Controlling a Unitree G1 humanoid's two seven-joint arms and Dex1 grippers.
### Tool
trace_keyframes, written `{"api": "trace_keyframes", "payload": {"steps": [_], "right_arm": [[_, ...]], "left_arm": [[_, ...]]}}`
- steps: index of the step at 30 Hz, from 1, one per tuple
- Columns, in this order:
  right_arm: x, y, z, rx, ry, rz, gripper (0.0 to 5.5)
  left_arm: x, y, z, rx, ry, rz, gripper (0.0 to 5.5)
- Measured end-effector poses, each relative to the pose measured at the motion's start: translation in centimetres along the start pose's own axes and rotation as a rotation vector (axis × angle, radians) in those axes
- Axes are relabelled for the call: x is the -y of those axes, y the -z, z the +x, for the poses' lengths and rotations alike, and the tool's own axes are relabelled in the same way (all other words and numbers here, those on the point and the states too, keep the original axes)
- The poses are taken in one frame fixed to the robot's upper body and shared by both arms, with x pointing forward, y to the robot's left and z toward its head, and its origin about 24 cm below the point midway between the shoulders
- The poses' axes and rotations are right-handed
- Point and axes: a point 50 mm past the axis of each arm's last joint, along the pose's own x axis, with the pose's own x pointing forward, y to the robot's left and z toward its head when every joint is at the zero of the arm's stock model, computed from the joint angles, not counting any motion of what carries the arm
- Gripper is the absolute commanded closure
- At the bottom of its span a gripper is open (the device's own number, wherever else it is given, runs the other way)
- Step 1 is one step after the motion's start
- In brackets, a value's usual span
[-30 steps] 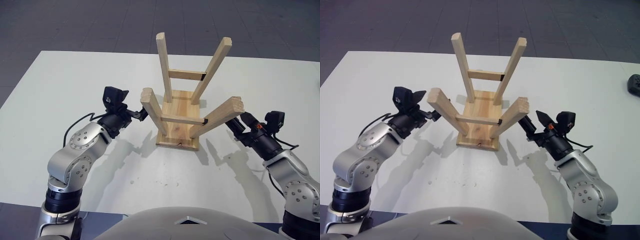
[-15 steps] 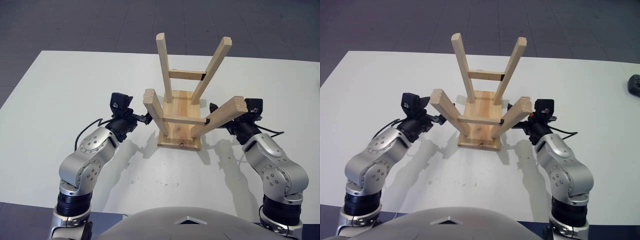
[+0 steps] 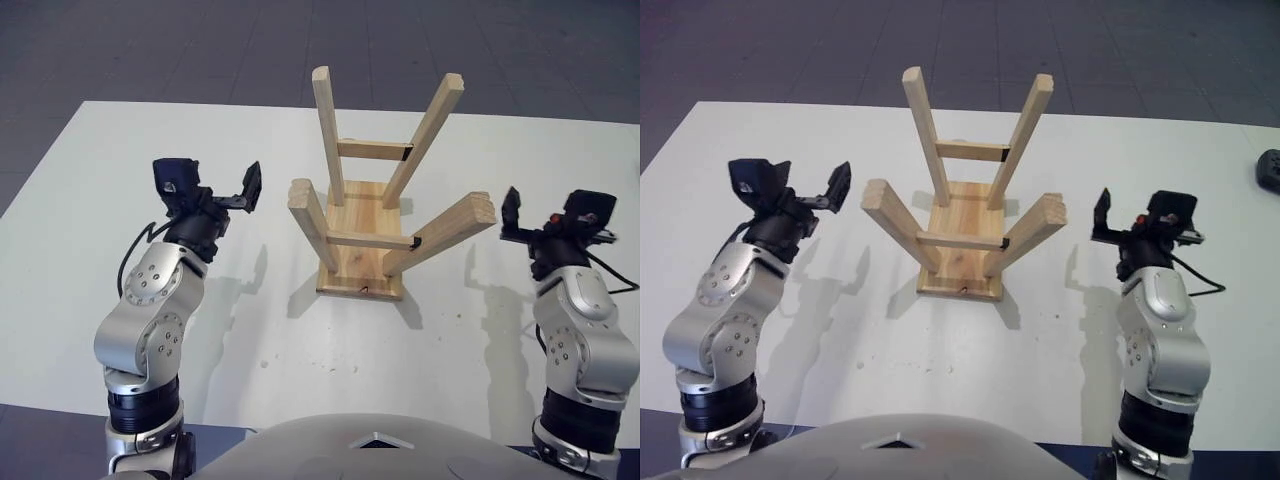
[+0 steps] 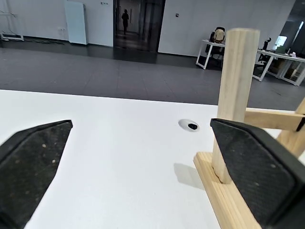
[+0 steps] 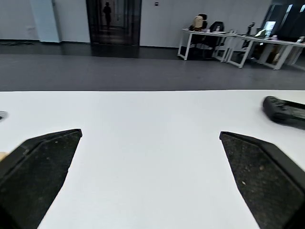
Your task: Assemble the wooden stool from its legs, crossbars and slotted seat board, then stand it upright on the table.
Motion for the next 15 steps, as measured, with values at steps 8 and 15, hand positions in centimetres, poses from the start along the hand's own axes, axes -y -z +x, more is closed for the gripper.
{"api": "trace_keyframes", "payload": {"steps": [8, 15], "right_arm": [[-8.6, 0.0, -4.3, -0.237, -0.517, 0.151, 0.1], [-7.7, -2.0, -3.5, -0.228, -0.524, 0.086, 0.1]], "left_arm": [[4.5, 1.1, -1.2, -0.102, 0.223, 0.004, 0.11], [5.0, 0.3, -1.5, -0.111, 0.318, 0.032, 0.11]]}}
